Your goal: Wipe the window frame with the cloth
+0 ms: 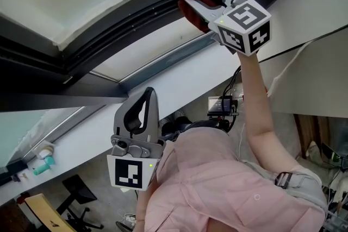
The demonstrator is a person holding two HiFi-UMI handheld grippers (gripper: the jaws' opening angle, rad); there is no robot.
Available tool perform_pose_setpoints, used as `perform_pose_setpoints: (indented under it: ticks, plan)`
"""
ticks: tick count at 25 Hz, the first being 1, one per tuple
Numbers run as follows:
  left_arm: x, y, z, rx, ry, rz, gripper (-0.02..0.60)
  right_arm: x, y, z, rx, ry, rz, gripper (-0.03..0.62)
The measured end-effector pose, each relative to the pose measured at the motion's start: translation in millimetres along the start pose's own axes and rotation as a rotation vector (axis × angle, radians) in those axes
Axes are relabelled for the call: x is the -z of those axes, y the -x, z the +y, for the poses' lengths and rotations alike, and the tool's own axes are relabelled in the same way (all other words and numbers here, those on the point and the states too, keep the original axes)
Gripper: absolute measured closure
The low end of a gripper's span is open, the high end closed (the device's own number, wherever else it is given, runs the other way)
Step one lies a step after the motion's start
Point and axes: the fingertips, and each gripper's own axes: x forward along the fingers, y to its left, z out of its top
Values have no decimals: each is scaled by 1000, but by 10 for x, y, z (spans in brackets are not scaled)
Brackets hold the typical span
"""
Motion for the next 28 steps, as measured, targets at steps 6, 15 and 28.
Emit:
perform_pose_setpoints:
  ticks: [6, 15, 28]
  plan:
    - [-13, -66, -31, 27, -30, -11, 584, 55, 84, -156, 28, -11, 9, 528]
    - [-20, -96, -24, 35, -53, -22, 584, 115, 126, -325, 47, -10, 24, 528]
    - [-33, -8, -3, 5, -56, -14, 584, 154, 208, -484, 67, -36, 31, 528]
